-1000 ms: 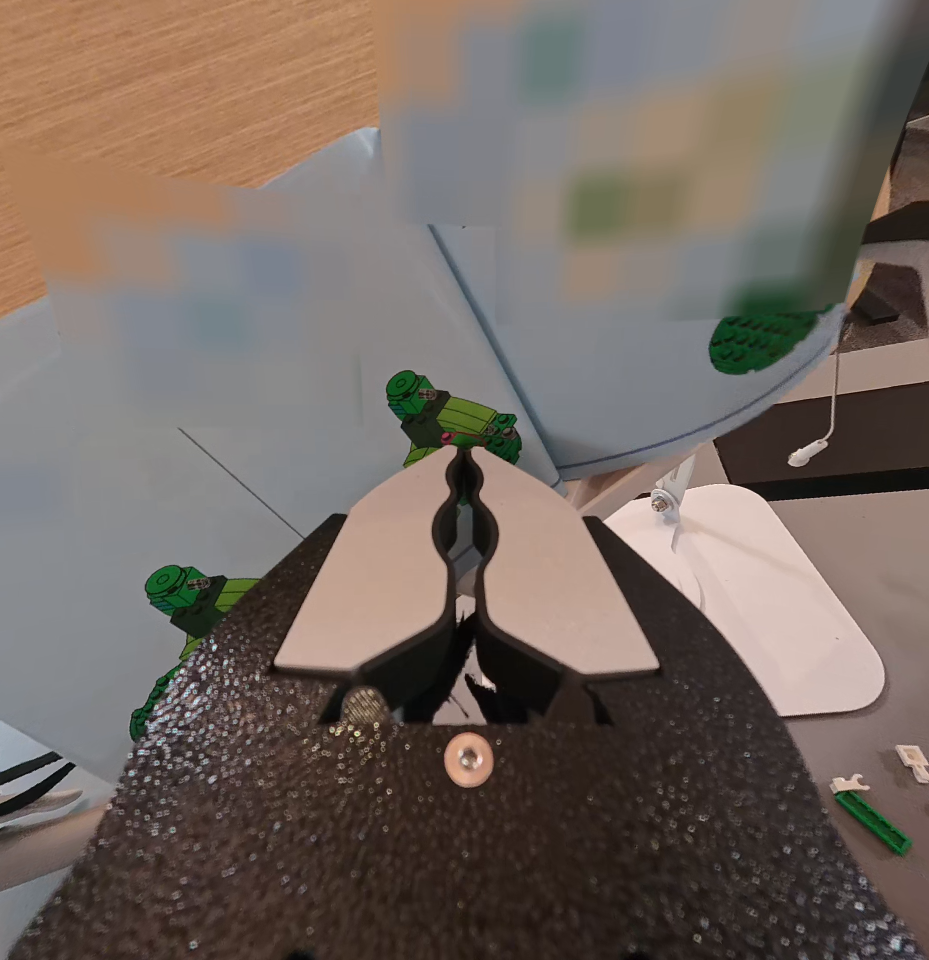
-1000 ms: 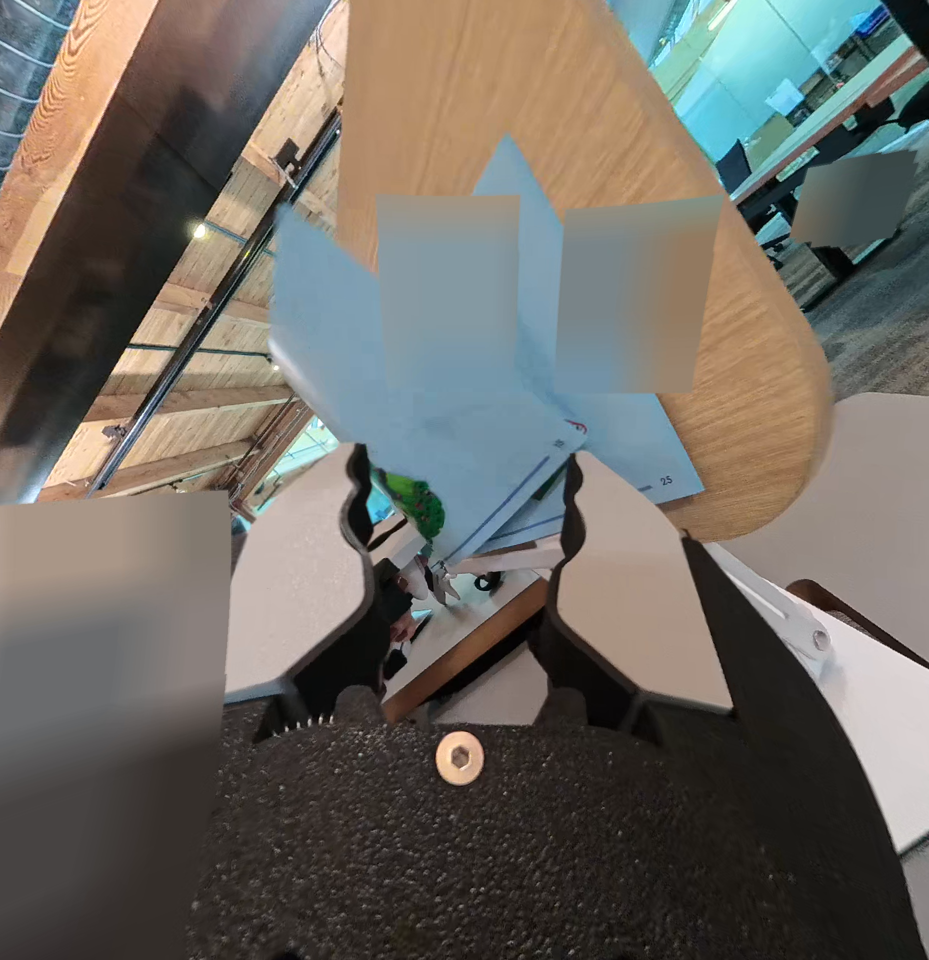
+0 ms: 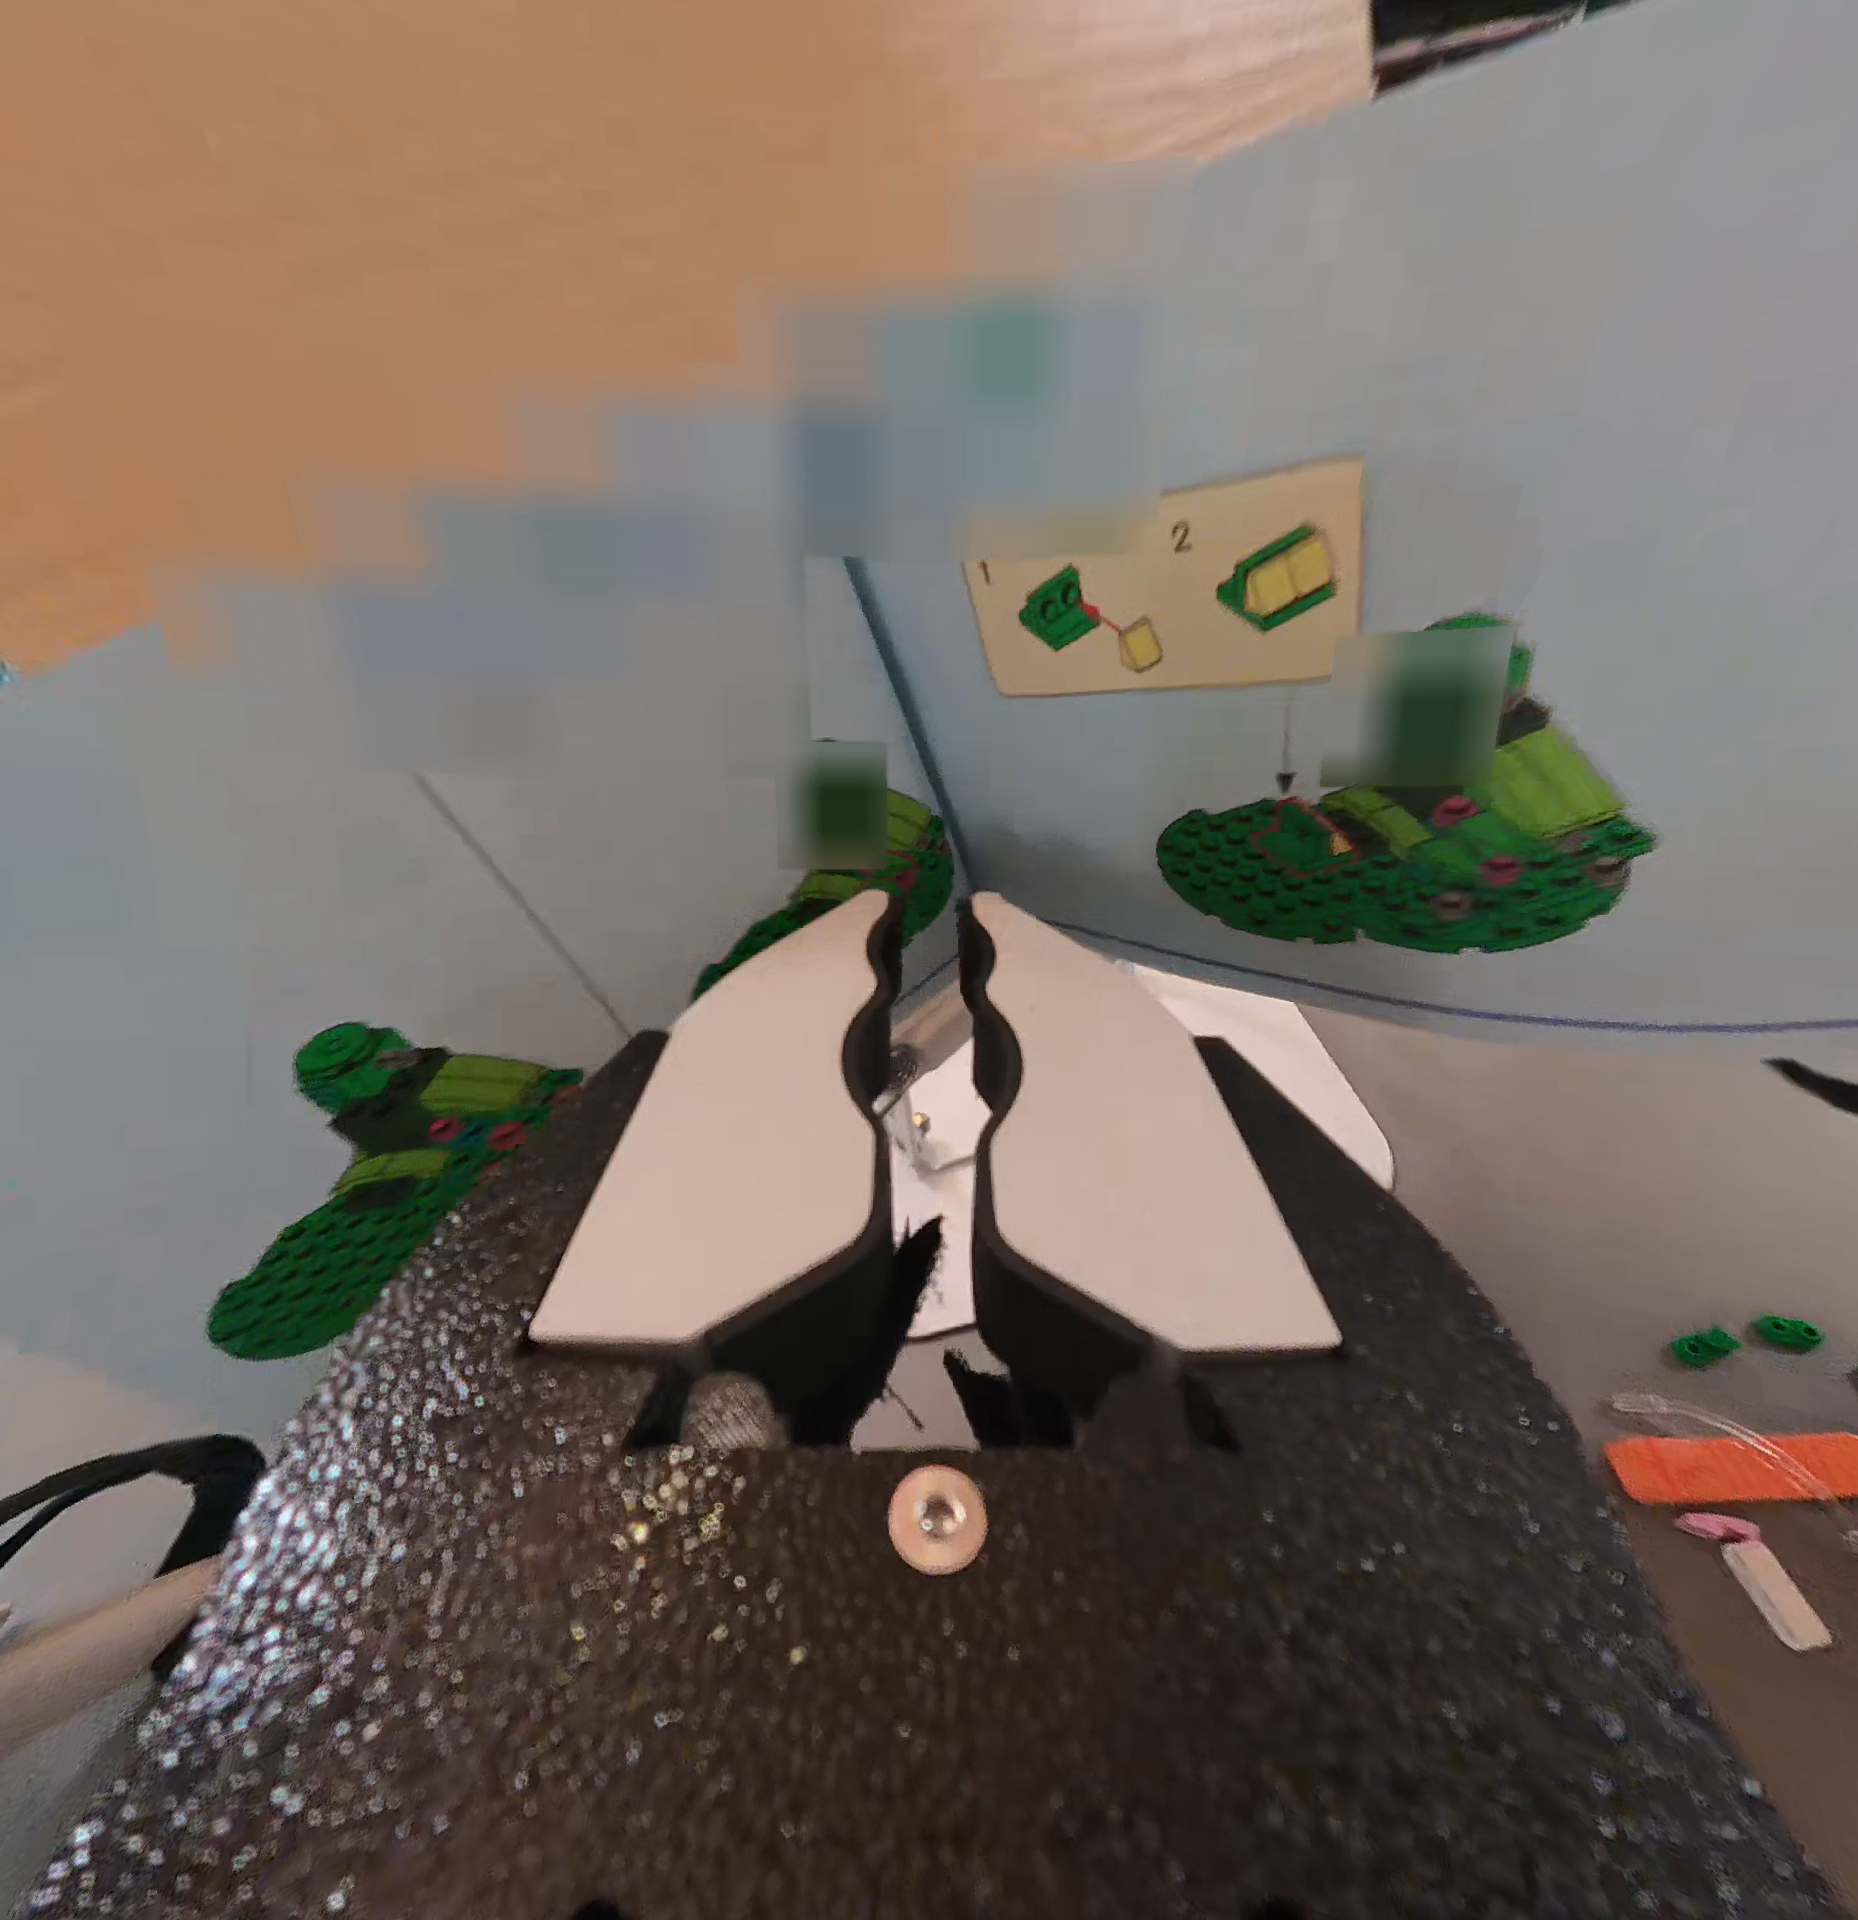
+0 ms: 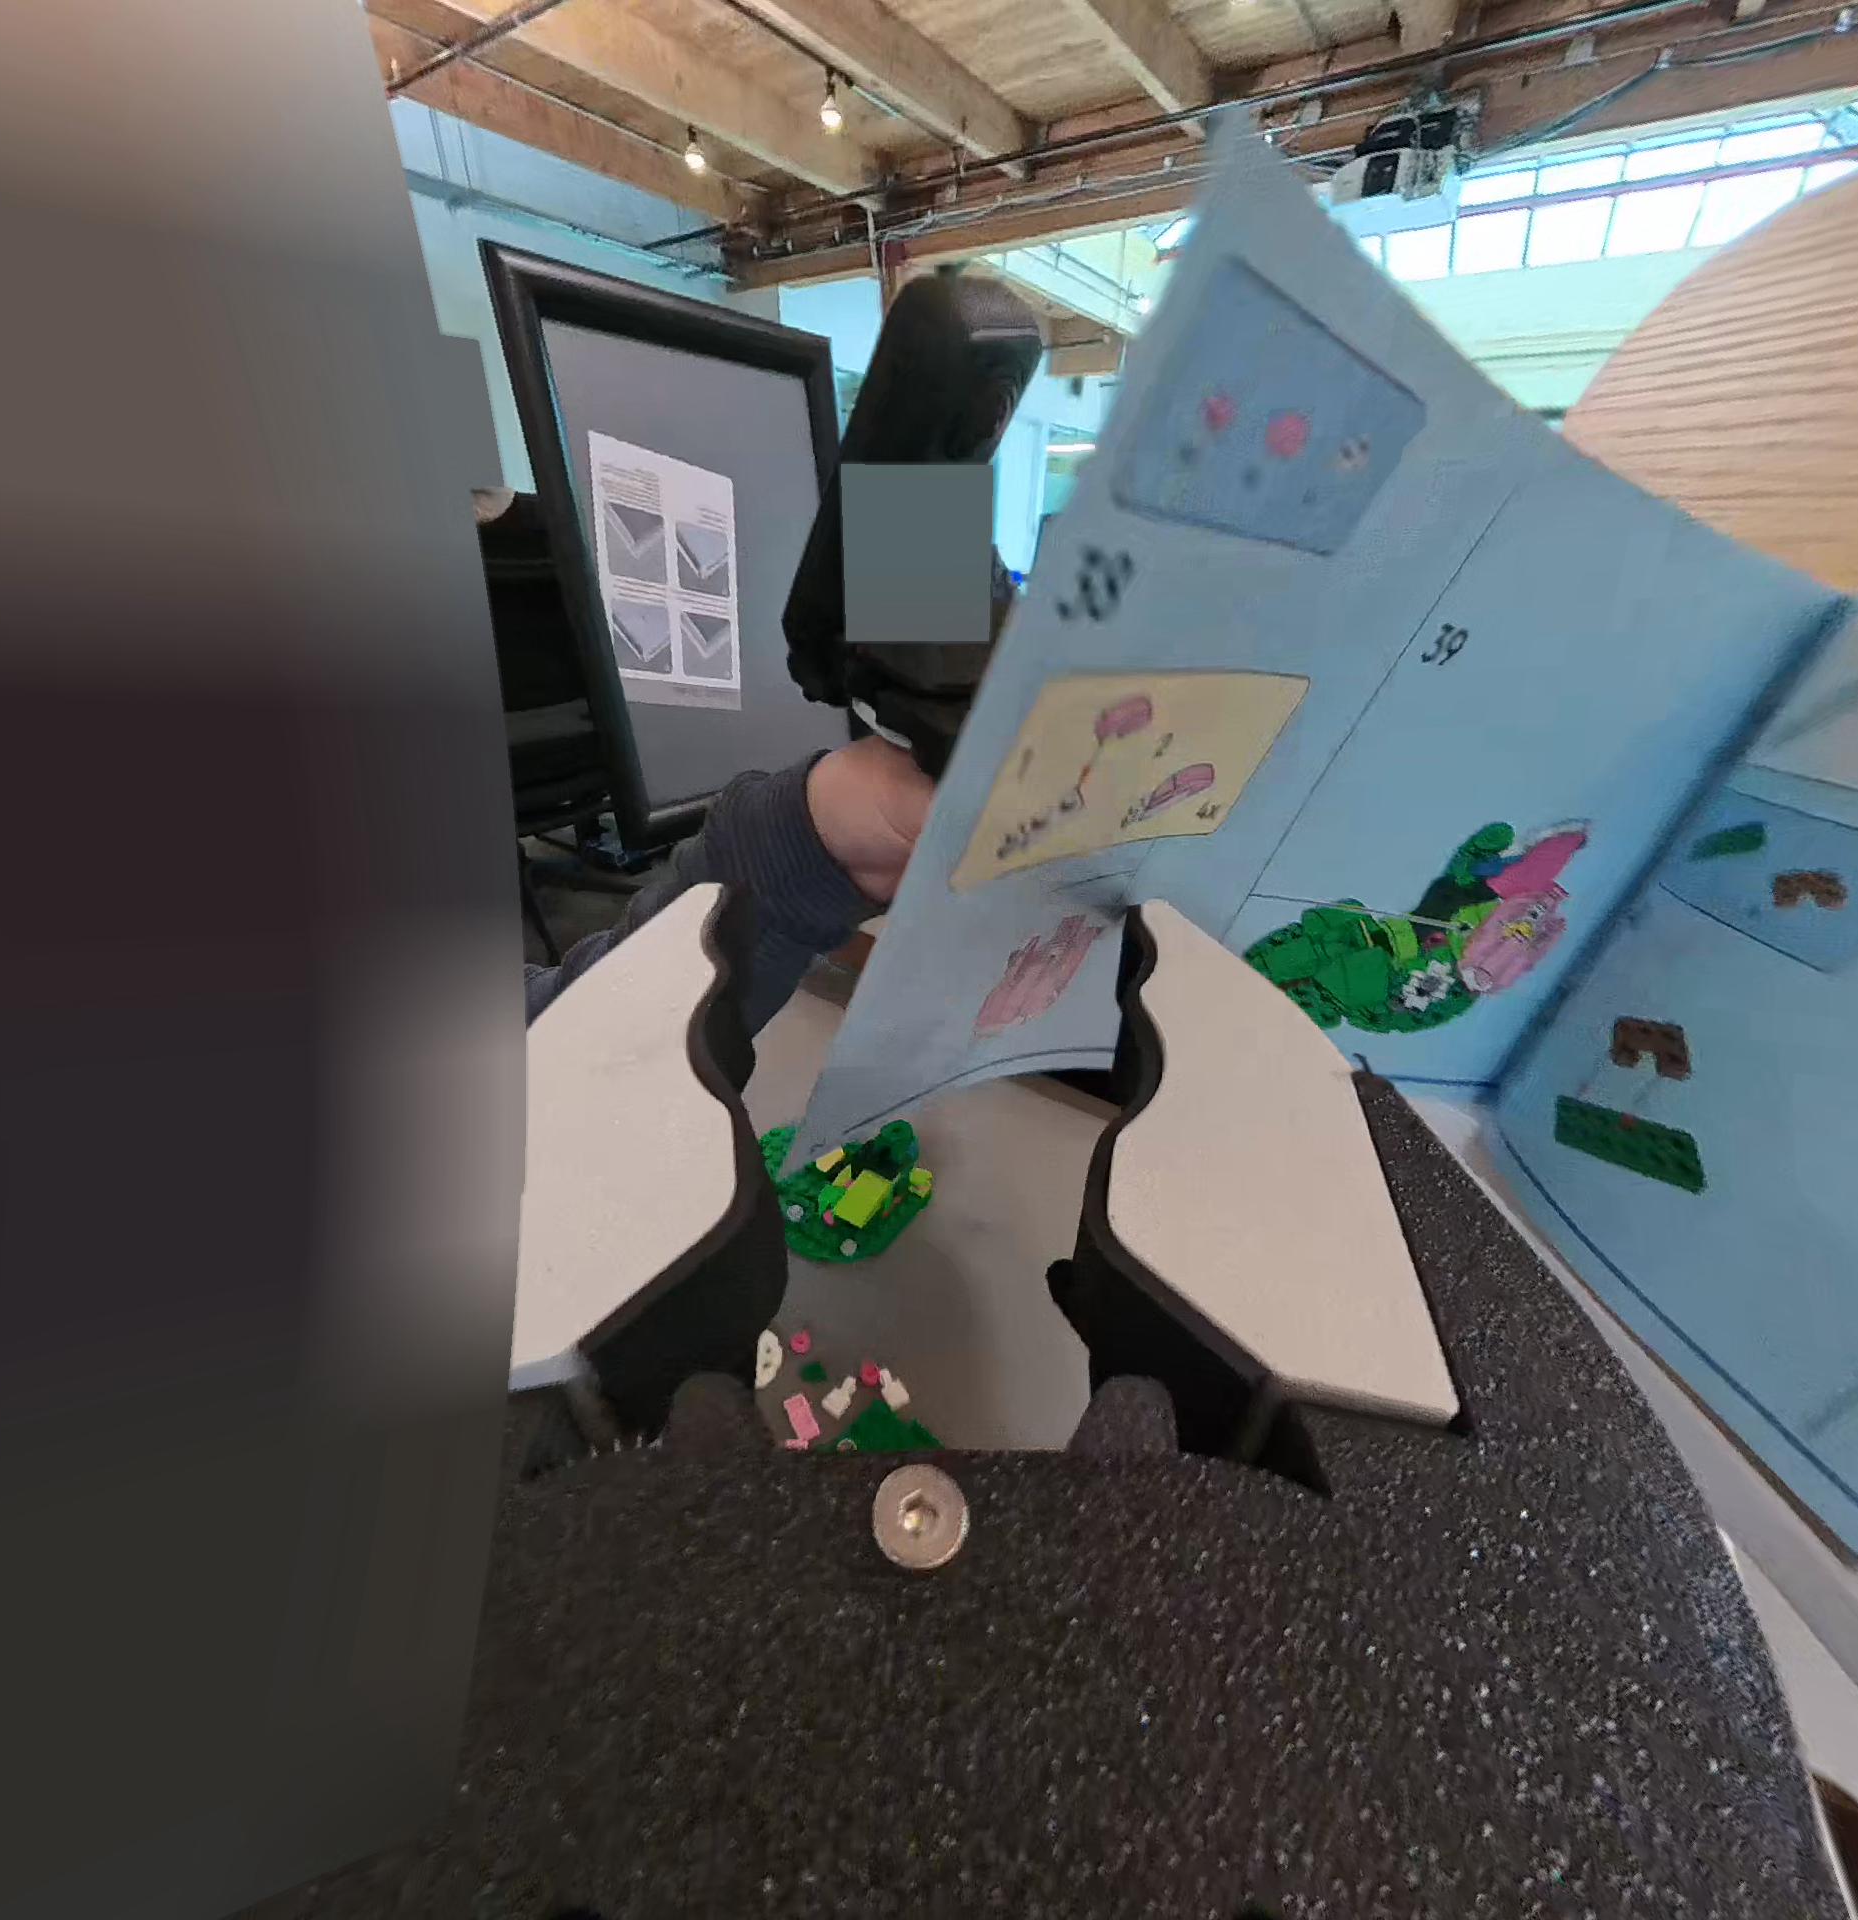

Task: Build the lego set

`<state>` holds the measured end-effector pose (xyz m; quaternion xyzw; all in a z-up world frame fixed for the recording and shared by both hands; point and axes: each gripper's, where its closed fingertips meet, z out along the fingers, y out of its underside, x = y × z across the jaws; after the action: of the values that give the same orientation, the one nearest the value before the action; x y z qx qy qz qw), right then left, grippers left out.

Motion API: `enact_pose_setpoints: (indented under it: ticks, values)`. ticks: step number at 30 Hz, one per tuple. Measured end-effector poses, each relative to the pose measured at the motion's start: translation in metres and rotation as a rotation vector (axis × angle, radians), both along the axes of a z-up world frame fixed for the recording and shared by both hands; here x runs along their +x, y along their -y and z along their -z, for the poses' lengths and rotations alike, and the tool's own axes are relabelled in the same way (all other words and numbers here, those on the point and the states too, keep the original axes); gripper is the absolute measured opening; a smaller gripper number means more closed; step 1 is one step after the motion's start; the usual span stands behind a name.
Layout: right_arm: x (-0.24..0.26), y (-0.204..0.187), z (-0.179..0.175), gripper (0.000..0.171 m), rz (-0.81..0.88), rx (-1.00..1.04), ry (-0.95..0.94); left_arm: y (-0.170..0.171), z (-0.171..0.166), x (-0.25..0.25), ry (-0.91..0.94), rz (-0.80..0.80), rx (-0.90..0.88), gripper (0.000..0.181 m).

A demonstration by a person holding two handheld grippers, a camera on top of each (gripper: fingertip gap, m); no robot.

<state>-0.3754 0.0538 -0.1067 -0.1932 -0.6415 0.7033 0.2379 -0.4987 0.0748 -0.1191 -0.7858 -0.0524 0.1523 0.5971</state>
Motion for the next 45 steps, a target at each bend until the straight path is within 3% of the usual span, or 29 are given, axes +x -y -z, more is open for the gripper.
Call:
enact_pose_setpoints:
  ticks: [4,8,10,16,26,36,41,45]
  values:
    - [0.001,0.012,-0.003,0.07,-0.025,0.022,-0.033,0.015,-0.032,0.03,0.056,0.199,0.151,0.014]
    - [-0.002,0.019,-0.001,0.073,-0.014,0.064,-0.031,0.032,-0.06,0.079,0.174,0.516,0.286,0.038]
    - [-0.003,0.022,-0.001,0.074,-0.015,0.073,-0.029,0.038,-0.062,0.09,0.201,0.582,0.278,0.043]
    - [-0.006,0.029,0.002,0.074,-0.025,0.087,-0.021,0.035,-0.045,0.103,0.146,0.619,0.153,0.039]
    - [-0.006,0.031,0.0,0.075,-0.026,0.09,-0.028,0.033,-0.042,0.124,0.182,0.74,0.131,0.036]
    - [-0.005,0.037,0.0,0.078,-0.028,0.117,-0.036,0.034,-0.036,0.129,0.158,0.758,0.088,0.046]
    - [-0.01,0.052,0.003,0.084,-0.034,0.154,-0.028,0.049,-0.027,0.123,0.154,0.763,0.031,0.049]
    - [-0.017,0.065,0.01,0.088,-0.043,0.18,-0.011,0.063,-0.033,0.111,0.232,0.801,0.098,0.047]
